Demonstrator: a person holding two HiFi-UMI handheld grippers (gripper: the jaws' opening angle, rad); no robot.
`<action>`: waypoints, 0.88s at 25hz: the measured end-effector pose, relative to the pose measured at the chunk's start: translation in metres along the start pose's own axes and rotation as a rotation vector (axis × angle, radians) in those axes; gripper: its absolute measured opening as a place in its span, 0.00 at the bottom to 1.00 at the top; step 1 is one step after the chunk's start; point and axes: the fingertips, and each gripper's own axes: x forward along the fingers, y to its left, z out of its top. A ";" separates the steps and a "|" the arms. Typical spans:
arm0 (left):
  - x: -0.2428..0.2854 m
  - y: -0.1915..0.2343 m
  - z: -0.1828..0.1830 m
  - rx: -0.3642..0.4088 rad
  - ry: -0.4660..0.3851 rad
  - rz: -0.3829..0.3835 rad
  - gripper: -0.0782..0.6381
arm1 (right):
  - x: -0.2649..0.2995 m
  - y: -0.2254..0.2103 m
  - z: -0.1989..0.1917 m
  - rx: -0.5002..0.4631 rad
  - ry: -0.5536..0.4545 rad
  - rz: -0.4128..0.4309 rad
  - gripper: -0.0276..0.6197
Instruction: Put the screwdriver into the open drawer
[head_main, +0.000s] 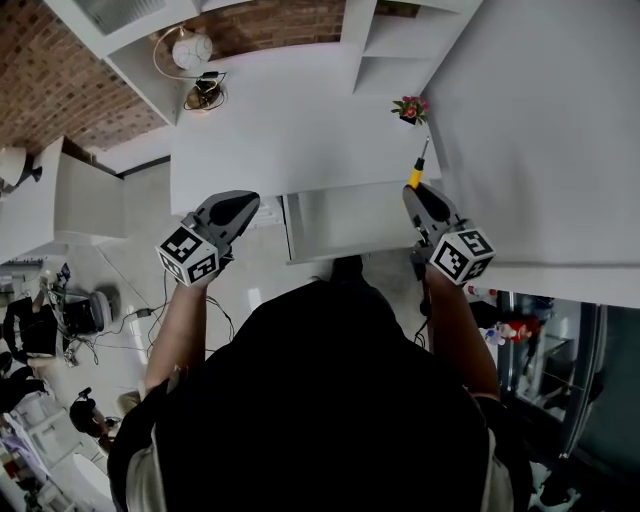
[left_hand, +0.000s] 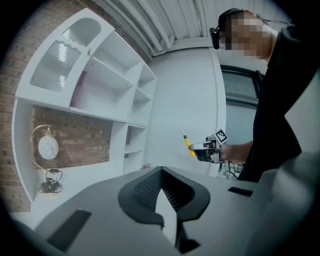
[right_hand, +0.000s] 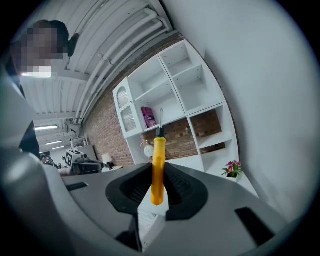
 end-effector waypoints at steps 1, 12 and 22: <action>0.000 0.002 0.001 0.000 -0.001 0.003 0.13 | 0.002 0.000 0.002 -0.002 0.000 0.003 0.16; 0.013 0.017 -0.005 -0.017 0.017 0.035 0.13 | 0.028 -0.024 0.005 -0.005 0.019 0.031 0.16; 0.051 0.039 -0.002 -0.042 0.026 0.059 0.13 | 0.061 -0.062 0.010 0.004 0.050 0.056 0.16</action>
